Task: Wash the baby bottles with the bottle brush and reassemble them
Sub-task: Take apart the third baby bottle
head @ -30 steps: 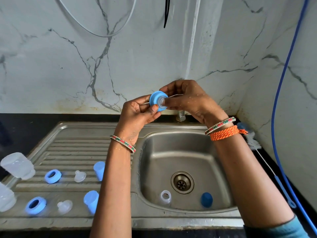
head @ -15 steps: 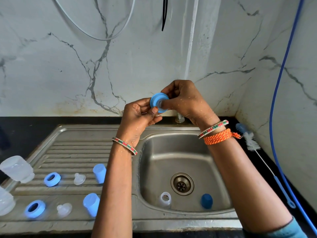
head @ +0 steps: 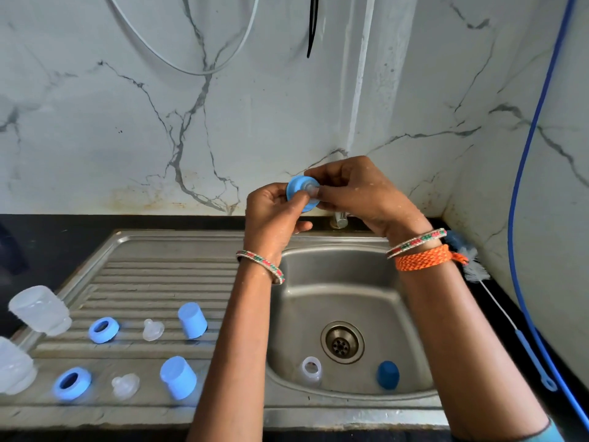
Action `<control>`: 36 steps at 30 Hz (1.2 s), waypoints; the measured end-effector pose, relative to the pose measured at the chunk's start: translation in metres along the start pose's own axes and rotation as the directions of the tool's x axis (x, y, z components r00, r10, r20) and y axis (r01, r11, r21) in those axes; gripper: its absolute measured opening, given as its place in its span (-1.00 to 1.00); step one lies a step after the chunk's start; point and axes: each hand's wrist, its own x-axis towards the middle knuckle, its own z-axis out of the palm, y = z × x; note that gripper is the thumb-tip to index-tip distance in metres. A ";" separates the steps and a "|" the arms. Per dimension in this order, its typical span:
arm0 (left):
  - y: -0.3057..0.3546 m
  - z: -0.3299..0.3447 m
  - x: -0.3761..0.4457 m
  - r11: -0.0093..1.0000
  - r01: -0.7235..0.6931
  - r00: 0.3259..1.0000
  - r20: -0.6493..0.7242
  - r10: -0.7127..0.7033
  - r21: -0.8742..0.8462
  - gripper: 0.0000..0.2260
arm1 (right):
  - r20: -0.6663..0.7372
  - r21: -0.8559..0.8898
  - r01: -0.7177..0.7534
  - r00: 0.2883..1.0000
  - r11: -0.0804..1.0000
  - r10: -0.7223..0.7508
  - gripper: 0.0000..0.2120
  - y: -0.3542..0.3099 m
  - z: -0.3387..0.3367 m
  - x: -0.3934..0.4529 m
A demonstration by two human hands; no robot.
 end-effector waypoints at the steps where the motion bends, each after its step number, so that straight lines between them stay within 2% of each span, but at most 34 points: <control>1: -0.002 0.002 0.001 1.000 -0.005 1.000 -0.031 0.006 0.020 -0.90 | 0.013 0.057 -0.026 1.000 0.998 0.025 -0.73 0.001 -0.001 -0.001; 4: -0.007 0.000 0.004 0.999 -0.006 0.998 -0.063 0.008 0.038 -0.90 | 0.063 0.216 -0.101 0.994 0.971 0.090 -0.71 0.005 -0.003 -0.002; 8: -0.009 0.002 0.001 0.995 -0.047 0.998 -0.045 0.051 0.083 -0.94 | 0.025 0.188 -0.095 0.995 0.978 0.092 -0.75 0.004 -0.003 -0.001; 11: -0.010 0.004 0.001 0.998 -0.023 1.000 -0.018 0.024 0.058 -0.93 | 0.001 0.154 -0.109 0.994 0.982 0.110 -0.78 0.004 -0.003 0.001; 14: -0.011 0.000 0.004 0.998 0.006 0.997 0.073 -0.010 0.059 -0.90 | -0.034 0.091 -0.134 0.990 0.987 0.138 -0.75 0.007 0.004 0.001; 19: -0.011 -0.016 0.002 0.996 0.085 0.956 0.281 -0.083 0.004 -0.85 | -0.003 0.010 -0.157 0.988 0.988 0.157 -0.77 0.014 0.009 0.000; 23: -0.012 -0.027 0.005 0.997 0.080 0.923 0.378 -0.067 -0.018 -0.81 | -0.047 -0.160 -0.147 0.989 0.976 0.142 -0.80 0.013 0.010 0.006; 27: -0.014 -0.025 0.005 0.998 0.056 0.946 0.321 -0.054 0.005 -0.85 | -0.107 -0.207 -0.125 0.989 0.970 0.105 -0.84 0.020 0.016 0.008; 29: -0.016 -0.023 0.005 0.997 0.078 0.962 0.265 -0.069 -0.022 -0.88 | -0.124 -0.108 -0.137 0.985 0.985 0.123 -0.87 0.019 0.017 0.006; 32: -0.019 -0.023 0.007 0.975 0.191 0.962 0.222 -0.162 -0.116 -0.92 | -0.099 0.063 -0.153 0.982 0.986 0.159 -0.93 0.013 0.014 0.005; 34: -0.020 -0.022 0.008 0.955 0.252 0.949 0.231 -0.213 -0.153 -0.92 | -0.088 0.057 -0.147 0.985 0.987 0.152 -0.89 0.014 0.013 0.006; 36: -0.019 -0.019 0.007 0.961 0.250 0.950 0.224 -0.218 -0.123 -0.93 | -0.109 0.029 -0.132 0.985 0.991 0.134 -0.89 0.019 0.015 0.006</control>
